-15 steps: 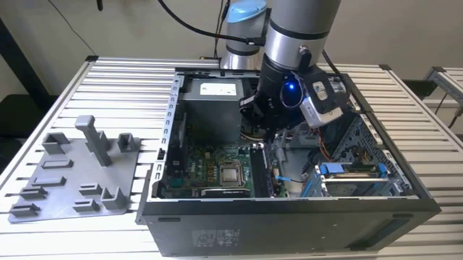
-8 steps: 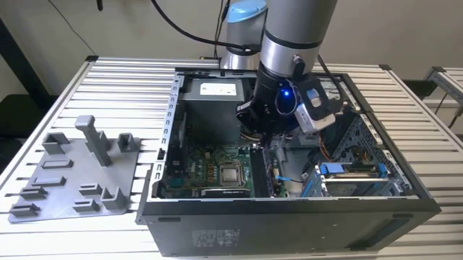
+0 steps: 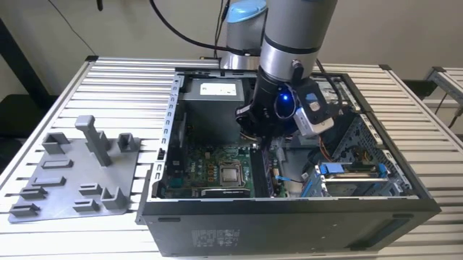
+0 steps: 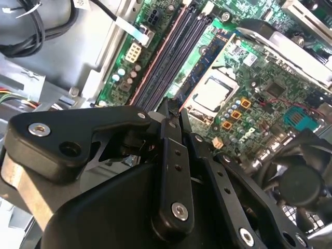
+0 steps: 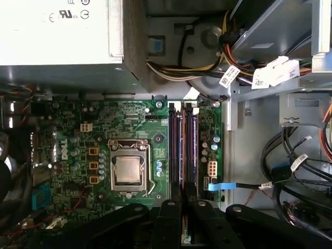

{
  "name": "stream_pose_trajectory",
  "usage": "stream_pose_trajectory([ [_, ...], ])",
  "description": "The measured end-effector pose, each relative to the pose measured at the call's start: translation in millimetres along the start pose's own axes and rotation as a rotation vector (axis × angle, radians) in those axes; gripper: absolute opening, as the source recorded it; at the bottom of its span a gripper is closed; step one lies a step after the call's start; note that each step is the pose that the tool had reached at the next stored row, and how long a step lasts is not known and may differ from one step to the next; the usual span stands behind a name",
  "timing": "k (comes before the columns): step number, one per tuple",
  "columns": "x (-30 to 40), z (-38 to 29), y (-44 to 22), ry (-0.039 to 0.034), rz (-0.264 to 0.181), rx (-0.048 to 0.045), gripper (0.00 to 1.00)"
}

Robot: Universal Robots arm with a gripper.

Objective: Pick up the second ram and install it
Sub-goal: 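Insert the second ram into the second slot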

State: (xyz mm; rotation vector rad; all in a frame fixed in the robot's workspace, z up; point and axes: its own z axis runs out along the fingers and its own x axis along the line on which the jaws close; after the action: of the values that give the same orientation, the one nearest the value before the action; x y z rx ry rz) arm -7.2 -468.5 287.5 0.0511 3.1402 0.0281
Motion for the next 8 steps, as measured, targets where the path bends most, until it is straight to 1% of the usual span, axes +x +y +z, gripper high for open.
stream_pose_trajectory([
  [2,0.0,3.1,0.0,-0.0002,0.0,0.0017,0.14],
  [5,0.0,7.1,-0.2,-0.0002,0.0,0.0078,0.14],
  [8,0.0,12.5,-0.3,-0.0004,0.0,0.0095,0.14],
])
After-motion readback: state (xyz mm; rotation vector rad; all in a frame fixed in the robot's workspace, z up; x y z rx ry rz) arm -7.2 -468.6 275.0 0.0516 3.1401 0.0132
